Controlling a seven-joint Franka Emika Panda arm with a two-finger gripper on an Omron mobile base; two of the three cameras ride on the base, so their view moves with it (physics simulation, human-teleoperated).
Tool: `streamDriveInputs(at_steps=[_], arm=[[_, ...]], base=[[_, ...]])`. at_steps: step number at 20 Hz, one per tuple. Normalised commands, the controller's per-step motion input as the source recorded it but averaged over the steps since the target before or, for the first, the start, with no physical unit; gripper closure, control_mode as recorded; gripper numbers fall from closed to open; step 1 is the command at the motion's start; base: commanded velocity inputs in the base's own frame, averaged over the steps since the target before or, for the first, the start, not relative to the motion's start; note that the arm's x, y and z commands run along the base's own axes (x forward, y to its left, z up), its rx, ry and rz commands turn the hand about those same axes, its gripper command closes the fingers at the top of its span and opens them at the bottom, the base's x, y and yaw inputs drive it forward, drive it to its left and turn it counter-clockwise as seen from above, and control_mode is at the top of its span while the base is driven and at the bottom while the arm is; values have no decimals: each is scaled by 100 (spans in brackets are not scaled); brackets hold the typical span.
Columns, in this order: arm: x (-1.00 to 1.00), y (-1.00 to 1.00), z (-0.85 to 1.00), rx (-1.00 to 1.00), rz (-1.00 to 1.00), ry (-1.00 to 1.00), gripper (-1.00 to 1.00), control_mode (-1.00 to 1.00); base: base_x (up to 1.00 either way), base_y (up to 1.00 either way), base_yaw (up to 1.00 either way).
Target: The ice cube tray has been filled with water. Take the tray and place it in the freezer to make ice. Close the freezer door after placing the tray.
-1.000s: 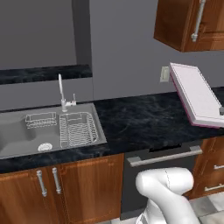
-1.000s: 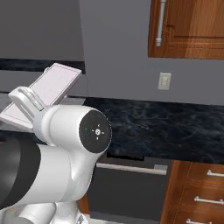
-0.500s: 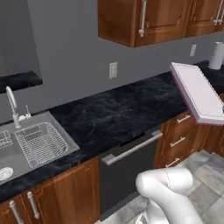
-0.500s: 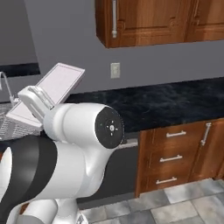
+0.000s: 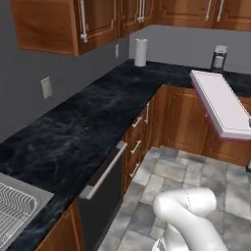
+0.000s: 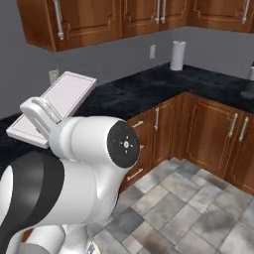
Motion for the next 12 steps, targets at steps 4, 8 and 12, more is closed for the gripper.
streamDriveInputs(at_steps=[4,8,12], arm=[[0,0,0,0,0,0,100,100],[0,0,0,0,0,0,100,100],[0,0,0,0,0,0,100,100]], base=[[-16,59,-80],[-30,76,-71],[-26,79,-65]])
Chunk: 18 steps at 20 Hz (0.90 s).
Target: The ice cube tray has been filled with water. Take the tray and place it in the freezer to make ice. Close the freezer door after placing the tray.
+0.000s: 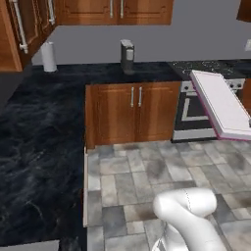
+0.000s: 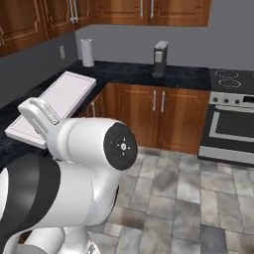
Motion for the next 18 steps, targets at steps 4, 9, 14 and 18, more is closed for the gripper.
streamDriveInputs(at_steps=[4,9,14,18], arm=[[0,0,0,0,0,0,100,100],[0,0,0,0,0,0,100,100],[0,0,0,0,0,0,100,100],[0,0,0,0,0,0,100,100]], base=[[-1,71,-70],[54,16,-72],[73,-92,-45],[84,-87,-40]])
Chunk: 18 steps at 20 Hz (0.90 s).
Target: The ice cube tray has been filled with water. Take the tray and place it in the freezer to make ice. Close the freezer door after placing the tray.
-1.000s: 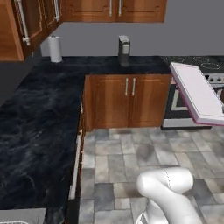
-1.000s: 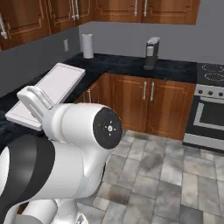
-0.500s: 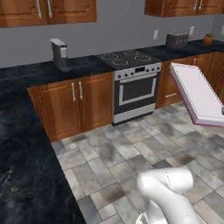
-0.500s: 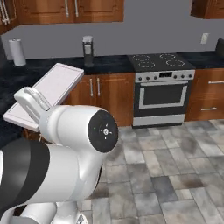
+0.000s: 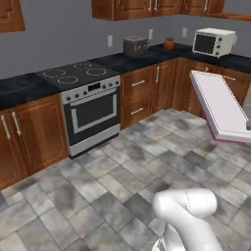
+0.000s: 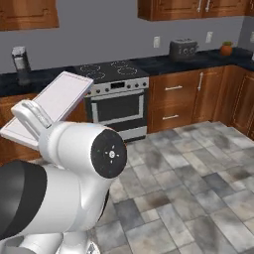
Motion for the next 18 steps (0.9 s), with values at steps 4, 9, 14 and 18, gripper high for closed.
streamDriveInputs(at_steps=[4,9,14,18], arm=[[0,0,0,0,0,0,100,100],[0,0,0,0,0,0,100,100],[0,0,0,0,0,0,100,100],[0,0,0,0,0,0,100,100]], base=[[77,-22,-42],[41,-36,-45],[22,-41,-47],[53,0,-56]])
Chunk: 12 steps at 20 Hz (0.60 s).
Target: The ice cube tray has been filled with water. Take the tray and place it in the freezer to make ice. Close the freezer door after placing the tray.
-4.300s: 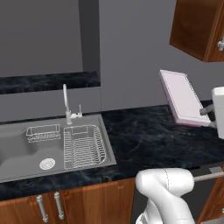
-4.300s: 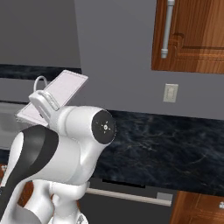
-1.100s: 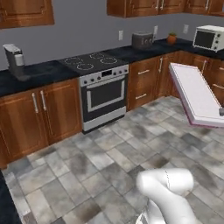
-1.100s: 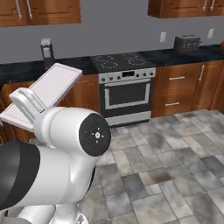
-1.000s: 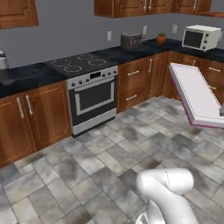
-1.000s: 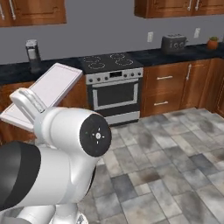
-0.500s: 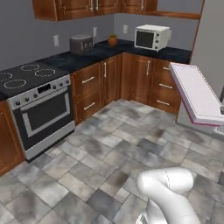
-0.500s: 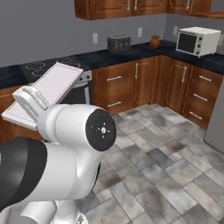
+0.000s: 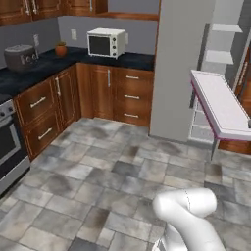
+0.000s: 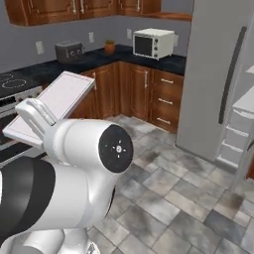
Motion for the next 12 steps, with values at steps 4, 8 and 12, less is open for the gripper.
streamDriveInputs(at_steps=[4,8,12], arm=[[0,0,0,0,0,0,100,100],[0,0,0,0,0,0,100,100],[0,0,0,0,0,0,100,100]], base=[[92,11,-60],[100,49,-51],[100,74,-35]])
